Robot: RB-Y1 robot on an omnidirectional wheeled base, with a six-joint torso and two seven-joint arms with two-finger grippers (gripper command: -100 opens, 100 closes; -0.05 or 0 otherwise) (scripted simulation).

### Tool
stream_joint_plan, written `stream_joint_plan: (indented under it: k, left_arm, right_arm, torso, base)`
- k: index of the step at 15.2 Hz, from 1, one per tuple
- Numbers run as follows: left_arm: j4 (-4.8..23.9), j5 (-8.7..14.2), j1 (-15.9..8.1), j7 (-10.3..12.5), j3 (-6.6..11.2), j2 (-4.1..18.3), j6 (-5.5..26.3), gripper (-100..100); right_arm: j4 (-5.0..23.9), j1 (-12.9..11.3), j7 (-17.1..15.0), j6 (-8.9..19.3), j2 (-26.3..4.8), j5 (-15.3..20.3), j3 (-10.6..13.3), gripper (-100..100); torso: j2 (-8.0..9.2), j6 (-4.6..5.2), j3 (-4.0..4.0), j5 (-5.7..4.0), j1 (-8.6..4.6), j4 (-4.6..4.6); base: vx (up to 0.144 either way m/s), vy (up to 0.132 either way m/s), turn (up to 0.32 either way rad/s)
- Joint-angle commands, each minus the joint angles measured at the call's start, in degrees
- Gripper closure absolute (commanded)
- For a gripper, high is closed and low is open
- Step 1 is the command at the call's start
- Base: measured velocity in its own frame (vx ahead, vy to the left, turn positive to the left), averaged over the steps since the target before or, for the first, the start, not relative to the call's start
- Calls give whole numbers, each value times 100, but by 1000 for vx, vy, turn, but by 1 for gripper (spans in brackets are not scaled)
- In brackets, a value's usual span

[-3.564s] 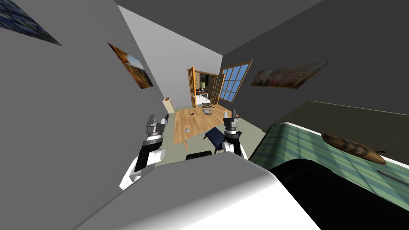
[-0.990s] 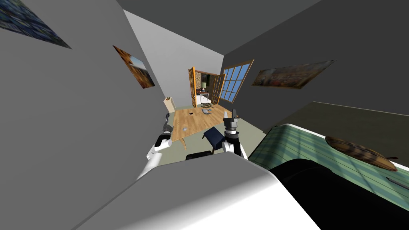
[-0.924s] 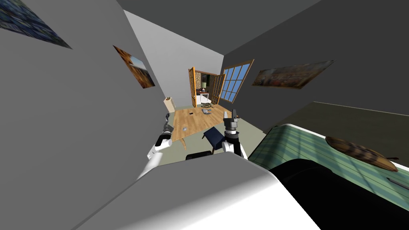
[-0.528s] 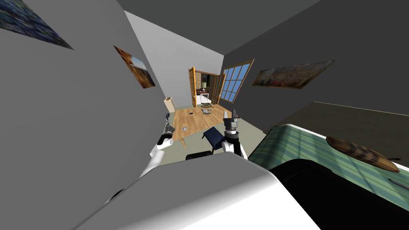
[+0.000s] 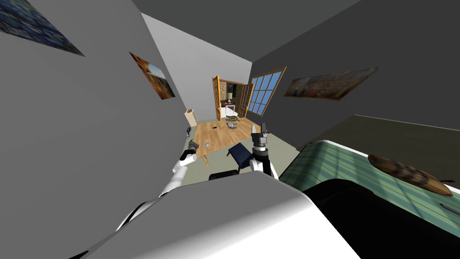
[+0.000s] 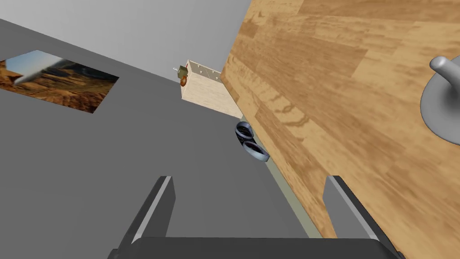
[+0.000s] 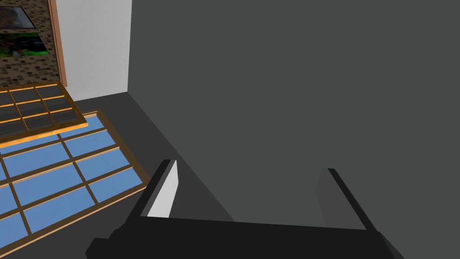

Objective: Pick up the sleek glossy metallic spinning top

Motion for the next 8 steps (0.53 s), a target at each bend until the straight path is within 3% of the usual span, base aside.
stream_joint_plan:
  k: [1, 2, 3, 5, 6, 8]
  left_arm:
    - [281, 26, -79, 13, 3, -26, 0, -100]
    - [281, 26, -79, 13, 3, -26, 0, -100]
    - [460, 112, -256, 57, 27, -61, 95, -100]
    - [601, 112, -256, 57, 27, -61, 95, -100]
    - [770, 196, -428, 100, 51, -97, 186, -100]
    - [910, 196, -428, 100, 51, -97, 186, -100]
  right_arm:
    - [0, 0, 0, 0, 0, 0, 0, 0]
    - [0, 0, 0, 0, 0, 0, 0, 0]
    - [0, 0, 0, 0, 0, 0, 0, 0]
    - [0, 0, 0, 0, 0, 0, 0, 0]
    - [0, 0, 0, 0, 0, 0, 0, 0]
    - [0, 0, 0, 0, 0, 0, 0, 0]
  torso:
    - [0, 0, 0, 0, 0, 0]
    - [0, -1, 0, 0, 2, 0]
    - [-1, -1, -1, 1, 5, 0]
    - [-2, 0, -1, 1, 3, 0]
    - [-2, 0, -1, 0, 4, 0]
    - [-1, 0, -1, 1, 5, 0]
  base:
    - [-6, -20, 5]
    - [-2, -10, 2]
    - [-4, -14, 17]
    - [-3, -18, 9]
    - [-5, -18, 17]
    - [-7, -6, 23]
